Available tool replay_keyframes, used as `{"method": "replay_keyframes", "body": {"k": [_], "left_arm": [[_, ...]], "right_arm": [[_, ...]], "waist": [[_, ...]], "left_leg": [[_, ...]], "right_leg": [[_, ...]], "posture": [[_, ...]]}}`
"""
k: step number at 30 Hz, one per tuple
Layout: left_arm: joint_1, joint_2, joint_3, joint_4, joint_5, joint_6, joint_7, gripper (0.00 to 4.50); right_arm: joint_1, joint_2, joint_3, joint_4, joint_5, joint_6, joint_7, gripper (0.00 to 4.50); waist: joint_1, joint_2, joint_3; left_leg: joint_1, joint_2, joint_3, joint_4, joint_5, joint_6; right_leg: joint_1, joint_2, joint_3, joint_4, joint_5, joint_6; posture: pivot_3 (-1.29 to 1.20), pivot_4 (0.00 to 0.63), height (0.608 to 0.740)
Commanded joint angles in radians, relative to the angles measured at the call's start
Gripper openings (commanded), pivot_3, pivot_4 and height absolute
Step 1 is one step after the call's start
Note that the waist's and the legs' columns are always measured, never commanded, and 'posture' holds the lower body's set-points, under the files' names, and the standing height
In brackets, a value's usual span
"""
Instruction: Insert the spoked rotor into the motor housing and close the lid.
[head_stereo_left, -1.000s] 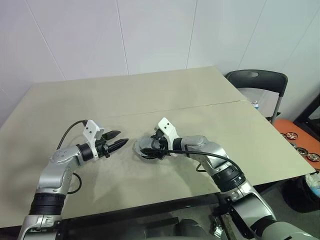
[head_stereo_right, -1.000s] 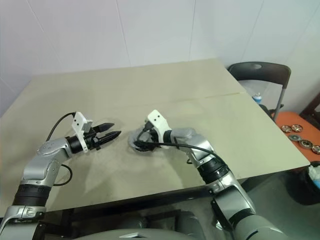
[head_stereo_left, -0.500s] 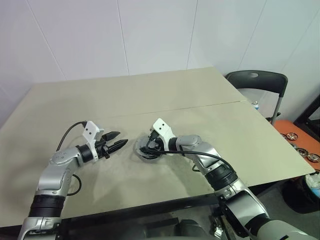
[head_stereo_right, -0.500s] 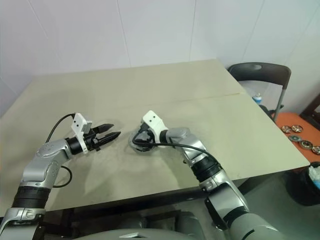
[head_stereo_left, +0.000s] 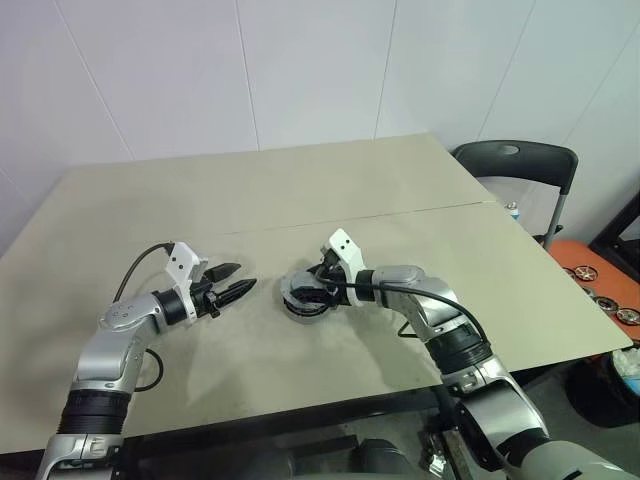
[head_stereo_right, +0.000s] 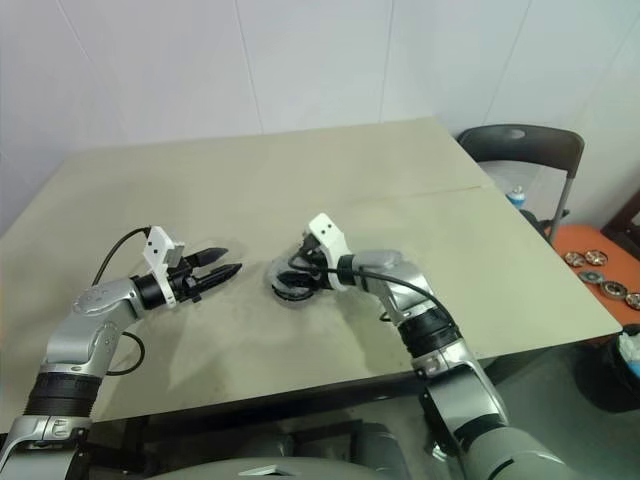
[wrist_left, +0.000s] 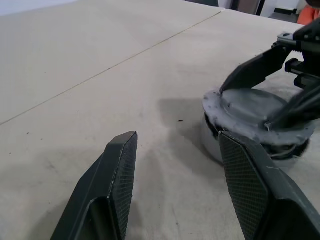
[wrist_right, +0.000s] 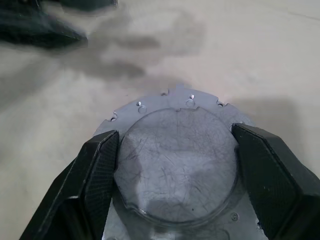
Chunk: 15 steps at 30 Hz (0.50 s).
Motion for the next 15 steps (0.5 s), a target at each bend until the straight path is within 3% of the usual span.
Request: {"method": "replay_keyframes", "body": {"k": [1, 15], "left_arm": [[-0.013, 0.001, 0.008, -0.020, 0.001, -0.019, -0.004, 2.75], [-0.010, -0.001, 0.002, -0.024, 0.003, -0.016, -0.005, 2.75]], "right_arm": [[0.015, -0.010, 0.055, -0.031, -0.067, -0.060, -0.010, 3.22], [0.016, 0.059, 0.004, 0.013, -0.089, -0.086, -0.097, 3.22]], "waist": [[0.000, 0.000, 0.000], [-0.002, 0.000, 0.000]], "left_leg": [[0.000, 0.000, 0.000, 0.000, 0.000, 0.000], [0.006, 0.000, 0.000, 0.000, 0.000, 0.000]], "right_leg": [[0.000, 0.000, 0.000, 0.000, 0.000, 0.000], [0.005, 0.000, 0.000, 0.001, 0.000, 0.000]], "posture": [[0.00, 0.000, 0.740], [0.00, 0.000, 0.740]]}}
